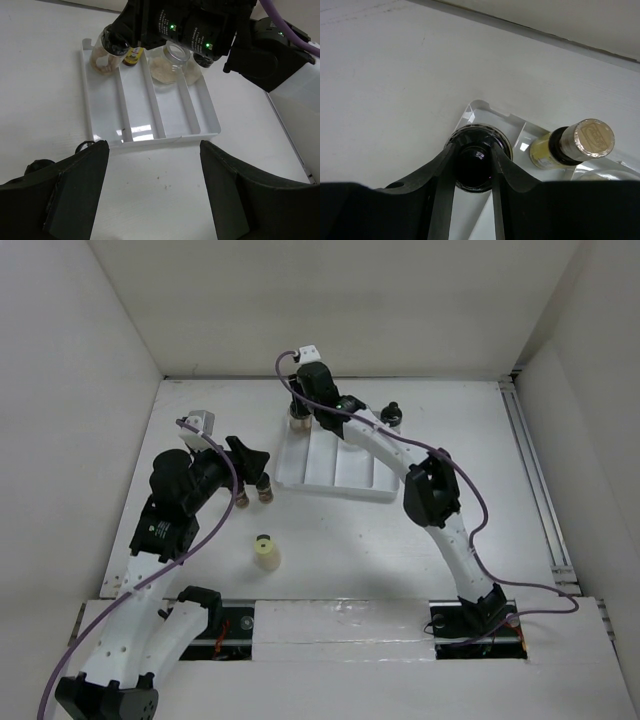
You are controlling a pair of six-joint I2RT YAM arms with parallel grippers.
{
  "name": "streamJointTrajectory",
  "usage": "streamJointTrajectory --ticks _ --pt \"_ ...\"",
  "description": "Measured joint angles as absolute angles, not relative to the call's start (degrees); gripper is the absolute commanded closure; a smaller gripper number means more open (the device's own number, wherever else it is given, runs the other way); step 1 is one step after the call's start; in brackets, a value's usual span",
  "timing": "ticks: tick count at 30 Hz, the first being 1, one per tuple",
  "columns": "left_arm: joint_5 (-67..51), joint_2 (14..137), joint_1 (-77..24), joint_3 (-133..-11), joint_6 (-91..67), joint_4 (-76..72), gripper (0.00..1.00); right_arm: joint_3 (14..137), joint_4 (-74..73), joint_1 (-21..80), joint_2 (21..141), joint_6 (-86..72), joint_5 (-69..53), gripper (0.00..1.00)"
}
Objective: Organize the condiment bottles
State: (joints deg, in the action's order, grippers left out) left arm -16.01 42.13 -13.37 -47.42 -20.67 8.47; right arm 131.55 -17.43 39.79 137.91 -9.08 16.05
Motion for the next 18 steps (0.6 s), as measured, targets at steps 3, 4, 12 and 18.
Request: streamJointTrajectory --ticks 3,4,12,18 --pt "-16.01 42.17 -13.37 -47.42 -20.67 8.47 0.31 131.55 -16.82 40.12 138.52 -8.69 16.14 0.62" --pt "-16.01 42.17 -13.37 -47.42 -20.67 8.47 0.31 131.55 -16.56 40.21 138.85 -8.49 16.25 0.55" --pt "-15.81 42.17 -13.37 -47.42 -20.88 8.47 0.31 130.30 -13.67 41.17 139.48 -7.70 16.49 0.30" --pt "-12.78 41.39 -13.37 -47.42 -21.56 8.58 0.31 121.62 -12.99 41.34 131.83 -7.75 14.37 0.32"
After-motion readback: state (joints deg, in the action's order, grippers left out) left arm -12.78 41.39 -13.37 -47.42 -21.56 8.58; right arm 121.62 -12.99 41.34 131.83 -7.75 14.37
